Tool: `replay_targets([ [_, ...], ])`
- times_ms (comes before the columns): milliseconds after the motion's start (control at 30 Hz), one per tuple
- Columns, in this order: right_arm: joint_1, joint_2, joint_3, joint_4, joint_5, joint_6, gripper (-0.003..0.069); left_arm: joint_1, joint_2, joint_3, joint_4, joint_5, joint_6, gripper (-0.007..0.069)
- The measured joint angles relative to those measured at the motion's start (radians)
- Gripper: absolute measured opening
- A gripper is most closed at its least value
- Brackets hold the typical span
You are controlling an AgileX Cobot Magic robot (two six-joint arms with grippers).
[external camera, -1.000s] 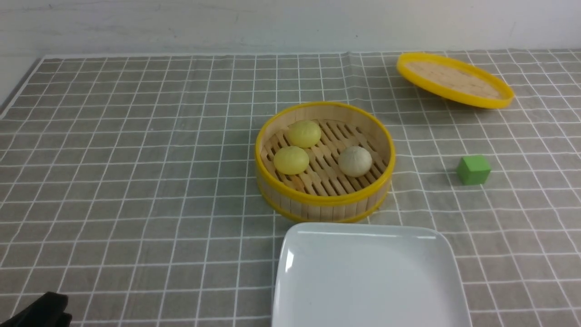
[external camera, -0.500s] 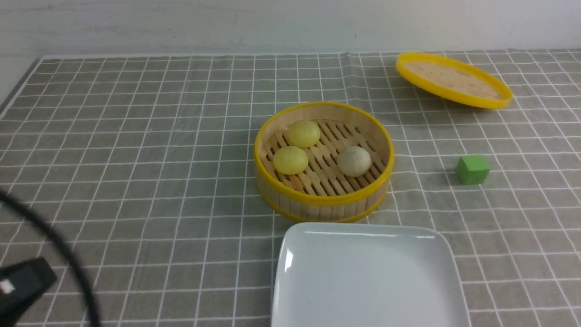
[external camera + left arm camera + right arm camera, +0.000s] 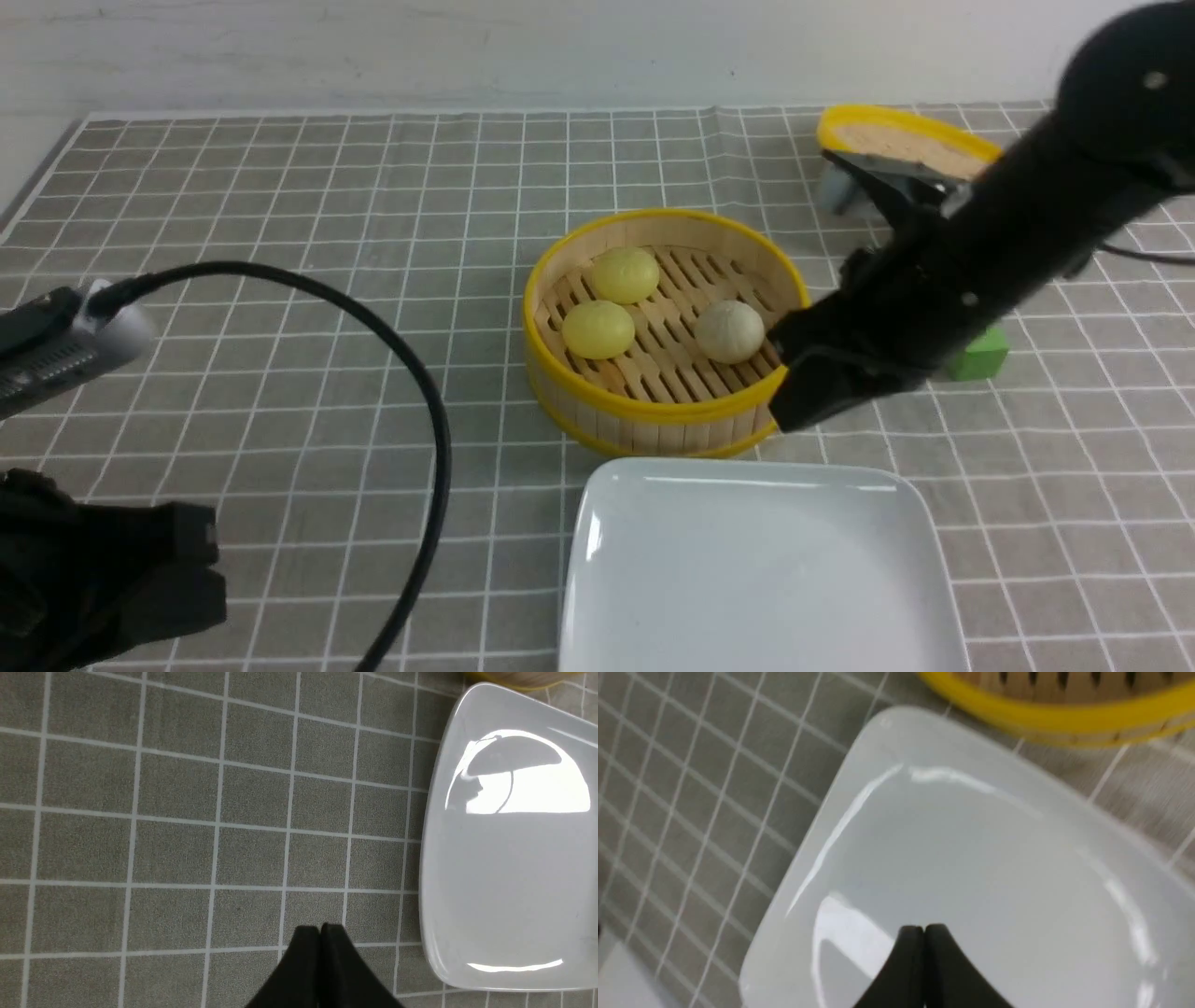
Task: Put the steamed buns into the plate on the grey tablecloth.
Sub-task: 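Reach toward a bun in the bamboo steamer with the right gripper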
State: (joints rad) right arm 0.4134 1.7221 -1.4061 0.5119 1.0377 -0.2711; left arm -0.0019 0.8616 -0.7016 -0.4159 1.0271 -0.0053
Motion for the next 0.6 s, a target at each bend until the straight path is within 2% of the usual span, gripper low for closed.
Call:
replay_targets([
  [133, 0.018, 0.132, -0.237, -0.192, 0.022, 0.155, 0.0013, 0.0, 0.0, 0.0, -0.002, -0.001, 0.005, 0.0023],
  [267, 0.021, 0.254, -0.39, -0.276, 0.042, 0.229, 0.0041, 0.0, 0.0, 0.0, -0.005, -0.002, 0.005, 0.0029],
  [433, 0.021, 0.451, -0.601, -0.331, 0.105, 0.287, 0.0221, 0.0, 0.0, 0.0, -0.007, -0.002, 0.005, 0.0036],
  [467, 0.021, 0.455, -0.606, -0.332, 0.108, 0.287, 0.023, 0.0, 0.0, 0.0, -0.007, -0.002, 0.005, 0.0036],
  [500, 0.021, 0.483, -0.637, -0.332, 0.125, 0.288, 0.0296, 0.0, 0.0, 0.0, -0.008, -0.002, 0.005, 0.0037],
  [600, 0.021, 0.508, -0.658, -0.333, 0.129, 0.281, 0.0381, 0.0, 0.0, 0.0, -0.008, -0.002, 0.005, 0.0042],
])
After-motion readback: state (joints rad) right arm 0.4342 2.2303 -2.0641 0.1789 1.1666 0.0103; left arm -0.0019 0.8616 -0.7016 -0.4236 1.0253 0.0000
